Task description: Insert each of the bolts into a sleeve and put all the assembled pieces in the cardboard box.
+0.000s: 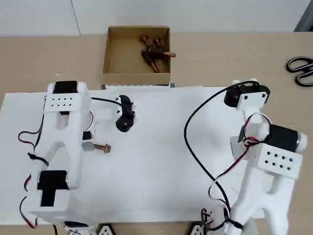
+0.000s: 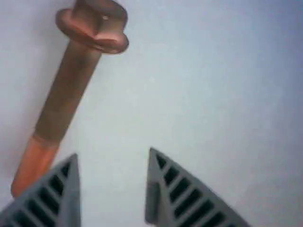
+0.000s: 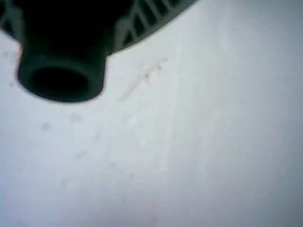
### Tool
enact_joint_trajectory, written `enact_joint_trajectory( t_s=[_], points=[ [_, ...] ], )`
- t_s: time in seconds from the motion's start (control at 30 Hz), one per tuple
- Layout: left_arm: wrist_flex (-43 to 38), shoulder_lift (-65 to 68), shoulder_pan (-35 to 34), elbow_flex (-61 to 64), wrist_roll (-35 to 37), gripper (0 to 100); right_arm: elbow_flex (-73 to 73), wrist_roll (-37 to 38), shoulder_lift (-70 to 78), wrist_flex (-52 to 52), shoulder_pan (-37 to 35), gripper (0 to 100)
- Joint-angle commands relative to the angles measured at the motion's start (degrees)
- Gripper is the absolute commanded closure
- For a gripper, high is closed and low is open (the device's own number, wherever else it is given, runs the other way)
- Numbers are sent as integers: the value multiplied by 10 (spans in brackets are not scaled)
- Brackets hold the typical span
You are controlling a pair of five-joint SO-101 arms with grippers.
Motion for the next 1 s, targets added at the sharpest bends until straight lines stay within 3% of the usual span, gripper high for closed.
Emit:
enact_joint_trajectory(
  t_s=[0.0, 0.67, 0.97],
  points=[
    [16, 8, 14, -4, -186, 905, -4, -6, -13, -2, 5, 995],
    [-44, 79, 43, -6, -188, 906, -4, -6, -15, -2, 3, 995],
    [17, 79, 43, -86, -187, 906, -4, -6, -13, -3, 2, 991]
  ],
)
